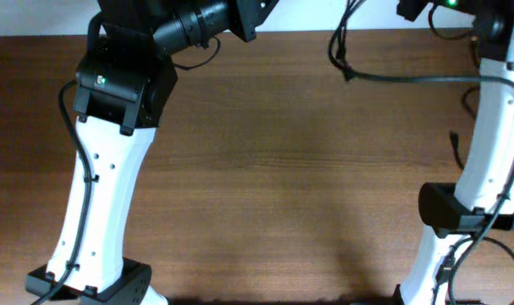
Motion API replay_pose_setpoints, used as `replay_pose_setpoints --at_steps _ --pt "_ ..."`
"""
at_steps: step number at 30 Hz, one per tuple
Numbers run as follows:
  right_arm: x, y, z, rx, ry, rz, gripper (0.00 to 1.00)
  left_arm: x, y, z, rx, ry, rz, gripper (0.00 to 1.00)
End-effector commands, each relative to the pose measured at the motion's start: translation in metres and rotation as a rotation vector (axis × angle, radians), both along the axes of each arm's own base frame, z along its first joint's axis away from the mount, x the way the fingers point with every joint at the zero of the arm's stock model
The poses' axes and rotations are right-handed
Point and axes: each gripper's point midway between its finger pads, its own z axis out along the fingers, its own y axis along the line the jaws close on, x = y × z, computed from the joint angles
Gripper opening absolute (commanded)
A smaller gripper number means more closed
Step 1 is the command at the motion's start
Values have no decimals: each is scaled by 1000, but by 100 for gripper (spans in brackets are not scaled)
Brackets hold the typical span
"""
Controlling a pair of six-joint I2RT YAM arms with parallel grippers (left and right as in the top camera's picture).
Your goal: Untangle cables
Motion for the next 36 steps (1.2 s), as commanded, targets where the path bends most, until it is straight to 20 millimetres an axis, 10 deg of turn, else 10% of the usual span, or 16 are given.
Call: replay_pose_setpoints --at_steps 1,3,8,13,14,20,24,30,36 --pt "35 -49 -48 -76 128 -222 4 -5 4 8 -10 -17 -23 0" --pt "27 -79 -30 -23 131 -298 4 -4 5 3 12 -24 -19 0" --pt "-87 -88 94 64 -88 -377 4 21 5 -23 86 -15 54 0" --pt "-132 -88 116 46 -134 -433 4 33 -43 -68 134 39 -54 6" --pt "-128 -100 112 30 -124 -498 4 31 -43 -67 132 39 -64 99" --pt "-161 -275 108 75 -86 -1075 4 22 19 -53 167 49 29 99" --pt "-211 -336 129 48 -184 -1294 4 23 20 -55 183 44 33 99" --pt "-231 -423 42 156 115 -1427 4 24 21 -56 200 20 42 99" --pt "-249 -461 -38 251 246 -1235 4 27 23 -56 227 -19 52 99"
